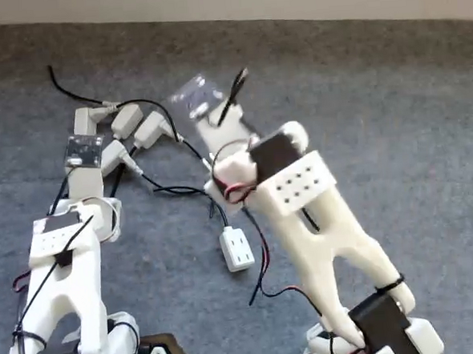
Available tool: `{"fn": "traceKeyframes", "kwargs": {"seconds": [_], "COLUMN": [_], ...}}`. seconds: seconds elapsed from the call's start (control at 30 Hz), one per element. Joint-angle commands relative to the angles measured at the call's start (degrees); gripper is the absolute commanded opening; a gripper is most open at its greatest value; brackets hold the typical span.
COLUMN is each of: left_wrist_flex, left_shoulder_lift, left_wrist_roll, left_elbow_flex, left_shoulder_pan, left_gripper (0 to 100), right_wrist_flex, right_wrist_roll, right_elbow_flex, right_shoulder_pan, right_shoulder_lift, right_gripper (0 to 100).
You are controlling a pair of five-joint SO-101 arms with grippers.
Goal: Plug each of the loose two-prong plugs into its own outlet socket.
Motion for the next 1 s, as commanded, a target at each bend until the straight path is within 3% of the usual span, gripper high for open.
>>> {"fn": "traceKeyframes", "kwargs": {"seconds": [0.0,0.13,0.3,0.5,0.8,0.97], "left_wrist_flex": [0.44,9.41,17.32,21.54,19.69,14.59], "left_shoulder_lift": [-0.66,-0.66,-0.92,-9.89,-36.18,-37.85], "left_wrist_roll": [-0.79,1.14,4.04,4.75,4.84,4.84], "left_elbow_flex": [-5.93,-13.85,-21.41,-19.82,-5.05,1.98], "left_shoulder_pan": [1.98,2.33,7.34,20.18,28.62,30.46], "left_gripper": [24,32,37,37,37,37], "right_wrist_flex": [-20.53,-37.32,-38.64,-38.99,-38.99,-38.81], "right_wrist_roll": [2.20,2.73,3.60,3.52,3.43,1.93], "right_elbow_flex": [19.38,39.16,42.24,45.41,46.02,45.93], "right_shoulder_pan": [-1.45,-1.01,-1.01,-1.10,-1.45,-1.54], "right_shoulder_lift": [-7.16,-14.46,-20.09,-20.97,-21.14,-21.14], "right_gripper": [0.7,0.7,0.7,0.7,0.7,0.7]}}
